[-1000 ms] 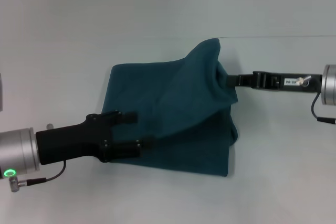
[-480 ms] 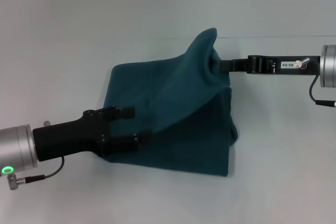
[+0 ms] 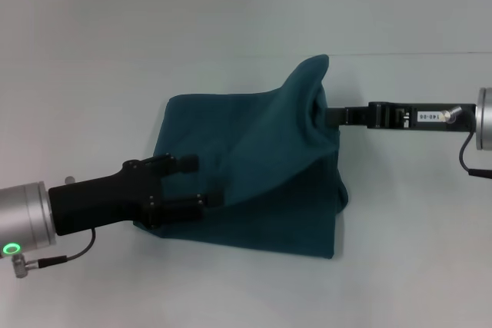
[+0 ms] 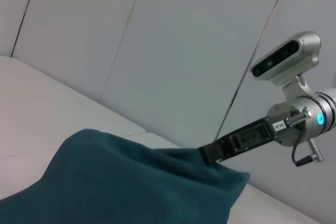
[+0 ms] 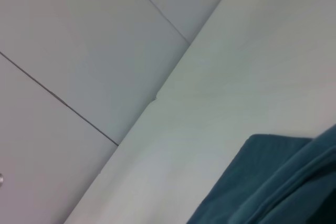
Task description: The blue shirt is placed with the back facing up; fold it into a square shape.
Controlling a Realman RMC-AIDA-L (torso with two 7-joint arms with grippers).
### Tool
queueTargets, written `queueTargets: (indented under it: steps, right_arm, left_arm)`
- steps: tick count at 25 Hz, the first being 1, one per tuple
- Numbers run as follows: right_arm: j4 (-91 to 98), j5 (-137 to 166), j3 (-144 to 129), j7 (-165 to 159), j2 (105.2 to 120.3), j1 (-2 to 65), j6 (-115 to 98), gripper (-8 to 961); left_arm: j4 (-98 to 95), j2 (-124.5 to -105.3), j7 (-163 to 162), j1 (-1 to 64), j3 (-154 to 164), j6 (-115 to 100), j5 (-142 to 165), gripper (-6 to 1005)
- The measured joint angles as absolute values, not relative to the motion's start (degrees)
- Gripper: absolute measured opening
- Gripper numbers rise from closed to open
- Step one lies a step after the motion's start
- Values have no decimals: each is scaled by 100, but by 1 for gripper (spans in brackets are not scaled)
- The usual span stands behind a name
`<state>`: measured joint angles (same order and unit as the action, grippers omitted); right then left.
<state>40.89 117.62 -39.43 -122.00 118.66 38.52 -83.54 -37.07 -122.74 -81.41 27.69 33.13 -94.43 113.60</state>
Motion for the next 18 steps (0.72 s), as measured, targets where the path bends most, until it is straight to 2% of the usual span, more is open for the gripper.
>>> queueTargets:
  steps: [11, 18]
  right_arm:
    - [3800, 11753, -3935, -11915, 11927, 3567, -8264, 51]
    - [3590, 11724, -3842, -11715, 11850, 3186, -8261, 58]
  left_arm:
    - [-3693, -12301, -8136, 2766, 3350, -9419, 11361, 908]
    - [-3683, -12324, -8112, 2825, 3366, -9406, 11364, 907]
